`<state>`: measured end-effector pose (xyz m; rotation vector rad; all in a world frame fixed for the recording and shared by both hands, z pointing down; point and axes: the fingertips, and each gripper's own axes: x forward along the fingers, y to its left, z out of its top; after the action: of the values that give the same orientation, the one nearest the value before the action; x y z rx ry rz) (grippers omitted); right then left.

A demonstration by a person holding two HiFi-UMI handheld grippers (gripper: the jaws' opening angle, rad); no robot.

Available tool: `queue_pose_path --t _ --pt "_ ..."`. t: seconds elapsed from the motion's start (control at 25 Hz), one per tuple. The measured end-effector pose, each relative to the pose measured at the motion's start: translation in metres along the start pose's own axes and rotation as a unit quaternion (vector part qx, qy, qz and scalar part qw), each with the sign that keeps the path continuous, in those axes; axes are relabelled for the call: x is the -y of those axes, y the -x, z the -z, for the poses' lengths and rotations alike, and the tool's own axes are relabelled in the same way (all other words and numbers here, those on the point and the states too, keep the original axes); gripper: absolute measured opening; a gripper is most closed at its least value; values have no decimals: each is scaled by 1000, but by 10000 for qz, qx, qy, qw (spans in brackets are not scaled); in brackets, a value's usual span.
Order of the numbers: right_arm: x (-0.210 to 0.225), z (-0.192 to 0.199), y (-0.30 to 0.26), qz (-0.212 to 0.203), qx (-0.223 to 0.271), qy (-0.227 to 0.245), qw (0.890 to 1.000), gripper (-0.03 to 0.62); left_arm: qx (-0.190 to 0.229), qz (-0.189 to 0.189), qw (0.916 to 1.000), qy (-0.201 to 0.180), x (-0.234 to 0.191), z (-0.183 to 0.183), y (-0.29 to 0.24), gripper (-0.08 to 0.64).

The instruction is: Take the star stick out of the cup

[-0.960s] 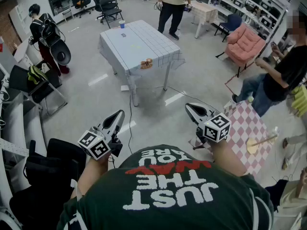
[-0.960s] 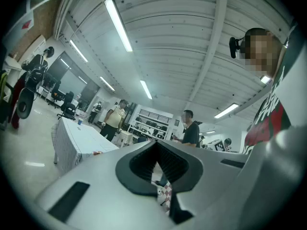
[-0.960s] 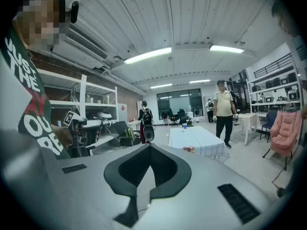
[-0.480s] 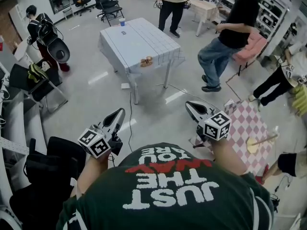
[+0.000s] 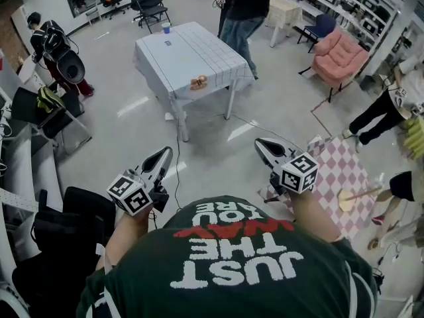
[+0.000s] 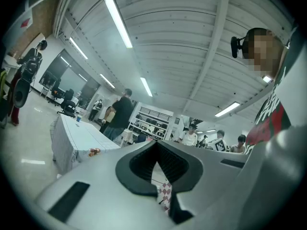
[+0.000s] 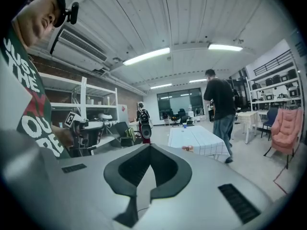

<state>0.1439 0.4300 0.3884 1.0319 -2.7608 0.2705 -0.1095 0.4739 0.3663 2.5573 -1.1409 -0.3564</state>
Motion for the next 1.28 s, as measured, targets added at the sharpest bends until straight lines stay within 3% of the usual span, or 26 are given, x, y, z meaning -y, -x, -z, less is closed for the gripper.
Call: queue_pose_path --t 0.4,0.64,0.76,1.08,1.28 --pt "32 0 55 -131 -125 167 9997 32 -12 303 9995 29 55 24 -70 7" --pt "61 9 94 -212 -140 247 9994 32 64 213 9995 242 85 48 -110 6" --pt "74 14 101 -219 -118 189 9995 32 -74 306 9994 122 94 55 -125 6" --pt "106 21 83 -215 -77 3 9997 32 -229 257 9994 63 73 53 -154 6" --pt "135 21 43 -142 -149 -54 9998 34 -299 305 9989 168 23 52 -184 6"
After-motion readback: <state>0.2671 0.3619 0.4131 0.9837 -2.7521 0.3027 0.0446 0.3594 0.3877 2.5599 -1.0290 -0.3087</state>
